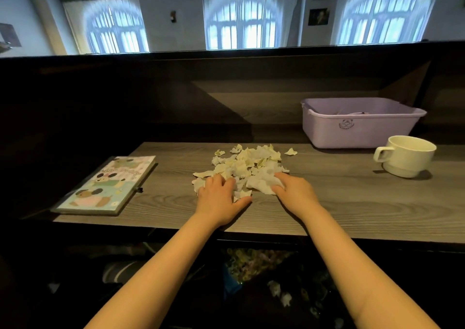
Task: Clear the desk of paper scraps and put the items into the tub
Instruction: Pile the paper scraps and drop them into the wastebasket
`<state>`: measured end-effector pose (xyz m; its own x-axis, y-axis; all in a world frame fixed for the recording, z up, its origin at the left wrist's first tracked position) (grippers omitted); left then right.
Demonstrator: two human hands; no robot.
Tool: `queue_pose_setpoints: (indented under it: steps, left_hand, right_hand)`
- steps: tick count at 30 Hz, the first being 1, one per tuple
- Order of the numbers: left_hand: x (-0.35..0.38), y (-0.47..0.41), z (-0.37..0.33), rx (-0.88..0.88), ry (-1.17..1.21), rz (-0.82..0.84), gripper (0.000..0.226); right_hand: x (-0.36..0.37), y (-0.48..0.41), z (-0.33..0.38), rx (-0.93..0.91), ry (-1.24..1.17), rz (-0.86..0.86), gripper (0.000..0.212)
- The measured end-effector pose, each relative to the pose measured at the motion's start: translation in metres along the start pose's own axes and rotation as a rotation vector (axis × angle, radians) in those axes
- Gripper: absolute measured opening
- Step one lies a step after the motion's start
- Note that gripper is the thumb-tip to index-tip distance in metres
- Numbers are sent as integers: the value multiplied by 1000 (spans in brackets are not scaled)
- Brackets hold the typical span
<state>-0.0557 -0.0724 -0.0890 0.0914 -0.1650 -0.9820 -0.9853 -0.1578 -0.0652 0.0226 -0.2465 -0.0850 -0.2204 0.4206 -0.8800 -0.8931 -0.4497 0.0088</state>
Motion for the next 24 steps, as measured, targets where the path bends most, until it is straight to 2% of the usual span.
queue_pose_setpoints:
  steps: [4, 11, 16, 20, 22, 24]
  left_hand:
    - [2, -5, 0, -3, 54, -22, 47]
    - [3, -8, 1, 46, 153, -156, 20]
    - [1, -14, 0, 73, 92, -144, 14]
    - [0, -12, -1, 121, 138, -169, 10]
    - [-1, -9, -4, 146, 146, -197, 6]
    - [-2, -6, -5, 153, 143, -218, 14]
  right_hand:
    - [-1, -3, -3, -10, -37, -131, 34]
    - [-15, -2, -15, 80, -507, -433, 32]
    - [-14, -8, -16, 130, -738, -405, 31]
    - [-15, -8, -14, 83, -835, -404, 28]
    - [-15, -6, -9, 39, -756, -368, 23]
    - [-13, -4, -3, 20, -550, -316, 24]
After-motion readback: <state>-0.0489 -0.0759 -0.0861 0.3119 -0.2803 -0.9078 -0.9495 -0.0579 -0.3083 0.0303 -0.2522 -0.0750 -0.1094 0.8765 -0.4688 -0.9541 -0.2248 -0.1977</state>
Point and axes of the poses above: each hand's wrist, its own y-axis away from the middle knuckle, its own x-axis out of the palm, z = x × y, the point moved 2 cm from there along -y, towards the middle knuckle, and after that the axes turned 9 degrees about z, right-handed, at the moved point
